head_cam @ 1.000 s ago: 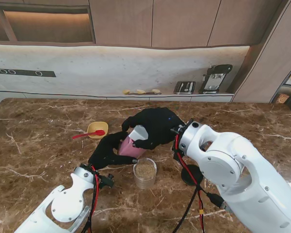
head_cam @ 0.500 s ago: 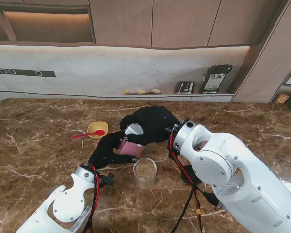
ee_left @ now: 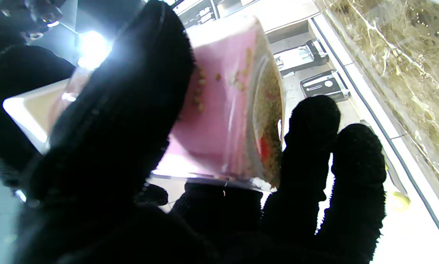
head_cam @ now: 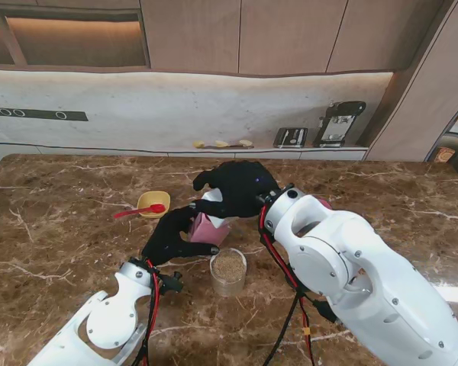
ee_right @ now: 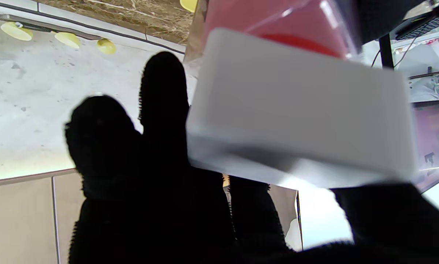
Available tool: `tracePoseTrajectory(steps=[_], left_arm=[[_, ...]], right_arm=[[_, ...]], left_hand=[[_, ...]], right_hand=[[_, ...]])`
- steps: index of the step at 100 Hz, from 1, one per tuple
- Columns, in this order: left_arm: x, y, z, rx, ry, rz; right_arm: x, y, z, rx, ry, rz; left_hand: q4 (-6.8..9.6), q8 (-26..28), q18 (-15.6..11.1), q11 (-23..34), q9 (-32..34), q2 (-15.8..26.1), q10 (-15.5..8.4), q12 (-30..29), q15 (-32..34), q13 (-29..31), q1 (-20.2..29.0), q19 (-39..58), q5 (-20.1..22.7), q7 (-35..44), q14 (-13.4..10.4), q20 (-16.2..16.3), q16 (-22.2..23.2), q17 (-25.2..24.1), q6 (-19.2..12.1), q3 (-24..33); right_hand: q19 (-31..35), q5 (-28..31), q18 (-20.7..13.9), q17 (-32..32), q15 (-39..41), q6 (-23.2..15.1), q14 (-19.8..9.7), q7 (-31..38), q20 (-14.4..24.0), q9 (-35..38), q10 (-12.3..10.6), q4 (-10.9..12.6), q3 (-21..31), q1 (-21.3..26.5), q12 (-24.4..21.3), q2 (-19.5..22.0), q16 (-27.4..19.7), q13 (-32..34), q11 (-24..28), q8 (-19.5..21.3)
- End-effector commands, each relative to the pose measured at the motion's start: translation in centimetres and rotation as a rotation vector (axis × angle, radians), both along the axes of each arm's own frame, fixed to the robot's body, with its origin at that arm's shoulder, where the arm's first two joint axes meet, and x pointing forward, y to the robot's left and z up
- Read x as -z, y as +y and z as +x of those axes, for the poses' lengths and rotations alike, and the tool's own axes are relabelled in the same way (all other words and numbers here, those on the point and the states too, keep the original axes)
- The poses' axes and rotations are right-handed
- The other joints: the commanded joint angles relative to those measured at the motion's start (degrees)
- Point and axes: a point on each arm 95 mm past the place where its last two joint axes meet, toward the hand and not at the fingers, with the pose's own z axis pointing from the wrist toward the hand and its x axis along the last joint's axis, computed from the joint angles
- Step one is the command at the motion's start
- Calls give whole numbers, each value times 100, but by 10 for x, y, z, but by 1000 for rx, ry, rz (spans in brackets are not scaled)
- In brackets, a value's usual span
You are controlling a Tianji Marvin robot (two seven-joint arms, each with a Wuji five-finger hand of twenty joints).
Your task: Measure grain into the airtight container
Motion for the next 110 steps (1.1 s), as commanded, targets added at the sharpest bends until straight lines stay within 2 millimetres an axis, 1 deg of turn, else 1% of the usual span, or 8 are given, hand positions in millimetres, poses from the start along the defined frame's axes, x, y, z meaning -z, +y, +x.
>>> tracePoseTrajectory(steps=[1,18,38,43,52,77,99,110], left_arm=[[0,-3,-2,7,-1,-7],[1,-4,-3,7,2,-4],[1,-4,-3,7,3,-2],[0,-3,-3,7,3,-2],[0,-3,-3,6,4,-1],[0,-2,-3,7,6,3],[-1,-3,-3,16,7,6],[-1,-4,-3,19,6,9]], right_arm=[[1,-1,1,9,10,-2],[-3,-3,-1,13,-62,-44],[-12,-10,-3,16,-126,-77],[-15,-14,-3,11,-137,-76],[-22,-23,-4,-17,-131,-66],[-33,-47,-9,-112,65,-18],[-24,-52,-6,-148,96,-75],[-17,-49,0,-157,94,-68]], left_hand=[[638,506,-77,1574,1053,2781,-993,252,130,91,978,195,2230,3539,-312,109,18,-89,-1768,2481],[635,501,-76,1574,1054,2783,-992,250,129,86,978,198,2225,3537,-306,114,20,-89,-1758,2480],[635,498,-73,1573,1049,2783,-996,248,133,83,979,201,2223,3537,-300,120,24,-88,-1756,2481],[636,496,-75,1575,1053,2784,-994,247,133,83,979,200,2223,3535,-298,120,25,-91,-1750,2481],[637,494,-73,1574,1050,2785,-1003,245,136,87,977,200,2222,3533,-310,121,25,-88,-1760,2481],[635,493,-69,1577,1053,2784,-999,245,138,97,977,201,2222,3537,-313,123,22,-78,-1763,2482],[637,492,-69,1578,1054,2784,-997,242,139,100,974,200,2222,3540,-324,124,20,-78,-1760,2481],[635,491,-79,1576,1055,2782,-998,241,137,97,972,203,2220,3540,-315,123,19,-66,-1759,2480]], right_hand=[[244,-217,-455,109,12,-125,134,-104,-198,-108,114,170,-277,-555,-129,172,-110,267,39,-105],[-161,-524,-397,-155,-482,-333,181,-314,-385,-388,-22,344,-1081,-1110,-156,539,-204,-51,-56,-128],[-2174,-1145,-142,-2504,-2108,-764,54,-865,56,-1434,-547,434,-1648,-1170,69,815,-514,-2232,-536,283],[-2798,-1214,-158,-3162,-2371,-822,-82,-1026,366,-1626,-696,434,-1611,-1105,156,688,-642,-2838,-655,431],[-3440,-1321,-111,-3780,-2602,-734,-206,-1152,662,-1829,-806,402,-1245,-732,263,-86,-786,-3474,-761,611],[-3863,-1524,-50,-3565,-2721,-316,39,-1161,472,-2198,-664,230,-918,403,284,-2192,-914,-3634,-875,771],[-3644,-1804,-15,-3184,-2584,-104,-12,-1209,254,-2220,-669,51,-1422,1872,559,-2372,-873,-3417,-618,978],[-3407,-1513,-203,-2909,-2352,-112,-189,-822,215,-1928,-747,-26,-1444,2207,931,-2456,-696,-3051,-247,1246]])
